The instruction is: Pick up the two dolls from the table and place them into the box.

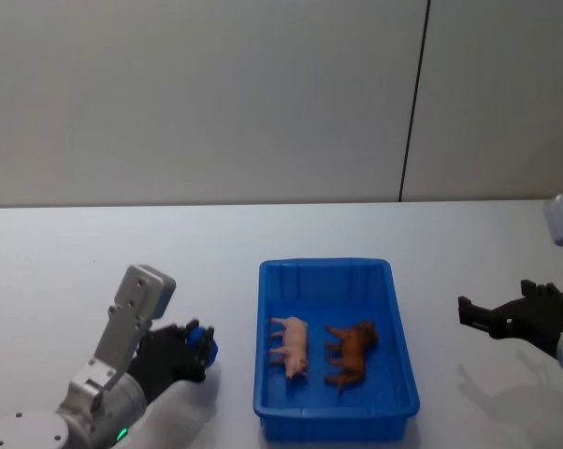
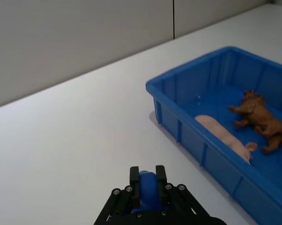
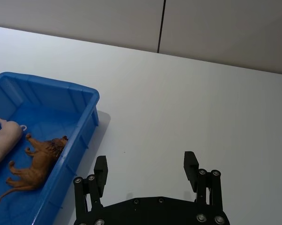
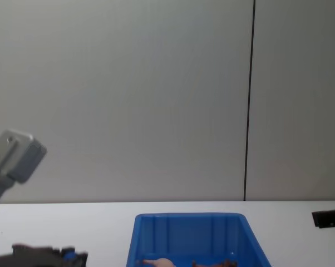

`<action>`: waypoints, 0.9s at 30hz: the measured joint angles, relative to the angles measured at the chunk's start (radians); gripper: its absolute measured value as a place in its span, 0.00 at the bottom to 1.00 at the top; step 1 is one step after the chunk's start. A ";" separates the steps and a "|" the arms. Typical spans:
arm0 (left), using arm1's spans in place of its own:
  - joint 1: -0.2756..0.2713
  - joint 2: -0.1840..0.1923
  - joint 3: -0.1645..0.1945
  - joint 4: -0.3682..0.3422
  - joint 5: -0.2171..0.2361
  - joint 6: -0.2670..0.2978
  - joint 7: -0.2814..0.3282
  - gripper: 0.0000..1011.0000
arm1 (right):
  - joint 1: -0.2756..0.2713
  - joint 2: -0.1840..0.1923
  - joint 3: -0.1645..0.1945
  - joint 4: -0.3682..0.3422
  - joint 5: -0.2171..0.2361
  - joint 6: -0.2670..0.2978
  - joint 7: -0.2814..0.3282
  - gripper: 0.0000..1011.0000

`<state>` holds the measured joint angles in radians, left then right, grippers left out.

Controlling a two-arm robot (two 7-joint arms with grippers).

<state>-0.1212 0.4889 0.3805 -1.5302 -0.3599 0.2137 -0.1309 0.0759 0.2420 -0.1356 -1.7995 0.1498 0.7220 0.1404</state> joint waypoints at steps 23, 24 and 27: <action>-0.138 -0.074 -0.032 0.019 -0.007 -0.177 -0.072 0.18 | 0.000 0.000 0.000 0.000 0.000 0.000 0.000 0.99; -0.146 -0.079 -0.033 0.023 -0.009 -0.180 -0.082 0.18 | 0.000 0.000 0.000 0.000 0.000 0.000 0.000 0.99; -0.175 -0.094 -0.034 0.038 -0.019 -0.192 -0.129 0.18 | 0.000 0.000 0.000 0.000 0.000 0.000 0.000 0.99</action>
<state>-0.2960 0.3951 0.3461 -1.4918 -0.3790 0.0216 -0.2601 0.0759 0.2420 -0.1356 -1.7995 0.1498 0.7220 0.1403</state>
